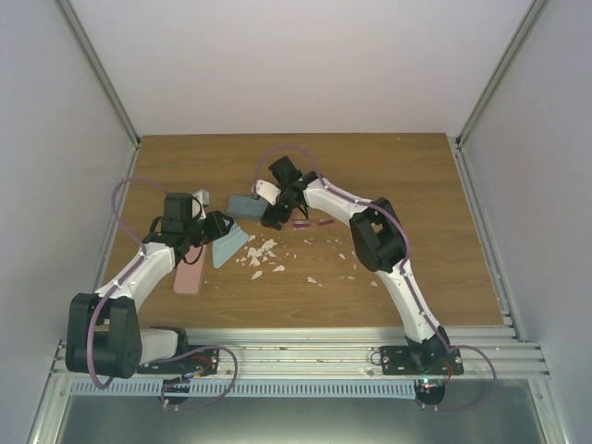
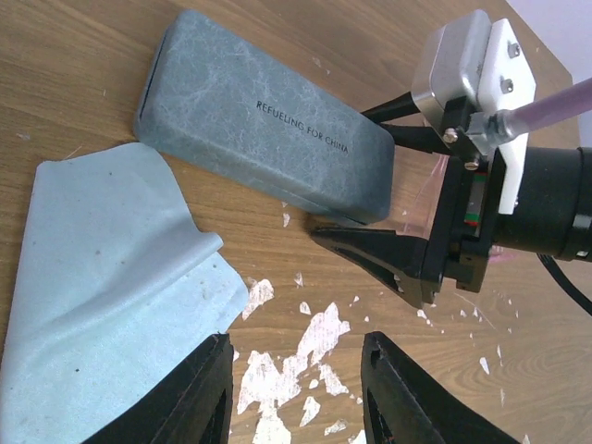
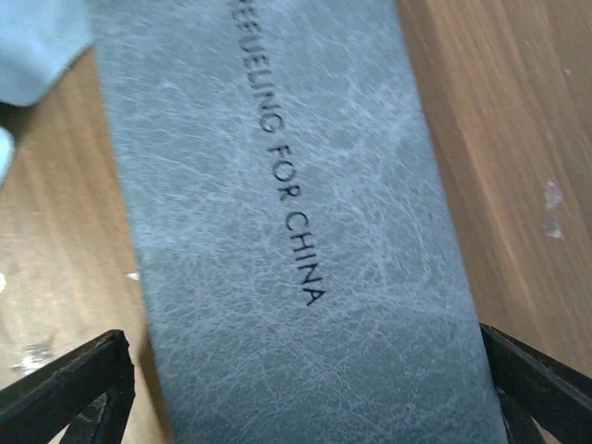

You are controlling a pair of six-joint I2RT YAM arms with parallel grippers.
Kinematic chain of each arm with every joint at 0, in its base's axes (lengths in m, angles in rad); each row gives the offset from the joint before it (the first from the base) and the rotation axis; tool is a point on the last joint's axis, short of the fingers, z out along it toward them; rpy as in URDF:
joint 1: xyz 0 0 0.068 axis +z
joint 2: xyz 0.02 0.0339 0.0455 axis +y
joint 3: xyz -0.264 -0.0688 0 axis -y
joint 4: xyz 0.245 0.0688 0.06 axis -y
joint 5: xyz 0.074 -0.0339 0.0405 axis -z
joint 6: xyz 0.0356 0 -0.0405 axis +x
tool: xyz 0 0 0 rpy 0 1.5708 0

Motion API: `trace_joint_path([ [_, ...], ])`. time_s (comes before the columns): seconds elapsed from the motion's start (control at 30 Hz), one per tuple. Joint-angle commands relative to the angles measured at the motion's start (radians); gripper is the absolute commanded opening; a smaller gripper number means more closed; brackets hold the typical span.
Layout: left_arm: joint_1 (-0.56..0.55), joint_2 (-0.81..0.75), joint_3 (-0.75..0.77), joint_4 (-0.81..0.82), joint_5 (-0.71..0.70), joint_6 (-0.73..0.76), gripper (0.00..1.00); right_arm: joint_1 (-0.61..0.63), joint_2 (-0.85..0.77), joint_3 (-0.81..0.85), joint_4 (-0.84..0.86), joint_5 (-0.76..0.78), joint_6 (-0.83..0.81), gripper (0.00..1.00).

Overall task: Organize the sunglasses
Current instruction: Pick up the sunglasses case from the center of the board.

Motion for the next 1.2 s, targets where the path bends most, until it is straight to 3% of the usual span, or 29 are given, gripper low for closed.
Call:
trace_joint_path([
  [0.0, -0.007, 0.001, 0.018, 0.013, 0.005, 0.017, 0.40, -0.001, 0.031, 0.057, -0.076, -0.093, -0.035, 0.95],
  [0.13, -0.008, 0.005, 0.018, 0.015, 0.004, 0.017, 0.40, -0.001, 0.027, 0.076, -0.113, -0.093, -0.030, 0.92],
  [0.4, -0.010, 0.036, 0.035, 0.036, 0.005, 0.007, 0.40, 0.013, 0.024, 0.074, -0.120, -0.039, 0.020, 0.68],
  [0.5, -0.014, 0.041, 0.044, 0.032, 0.002, 0.009, 0.40, 0.014, 0.025, 0.068, -0.107, 0.013, 0.066, 0.64],
  [0.53, -0.014, 0.042, 0.046, 0.031, 0.002, 0.011, 0.40, 0.014, 0.022, 0.064, -0.101, 0.019, 0.078, 0.64],
  [0.7, -0.017, 0.042, 0.050, 0.029, 0.000, 0.011, 0.40, 0.029, 0.017, 0.040, -0.087, 0.047, 0.057, 0.83],
  [0.9, -0.017, 0.037, 0.055, 0.021, -0.004, 0.014, 0.40, 0.031, 0.067, 0.095, -0.126, 0.063, 0.020, 0.85],
  [1.17, -0.017, 0.036, 0.083, -0.005, -0.022, 0.025, 0.40, 0.029, 0.070, 0.126, -0.113, 0.078, 0.048, 0.60],
])
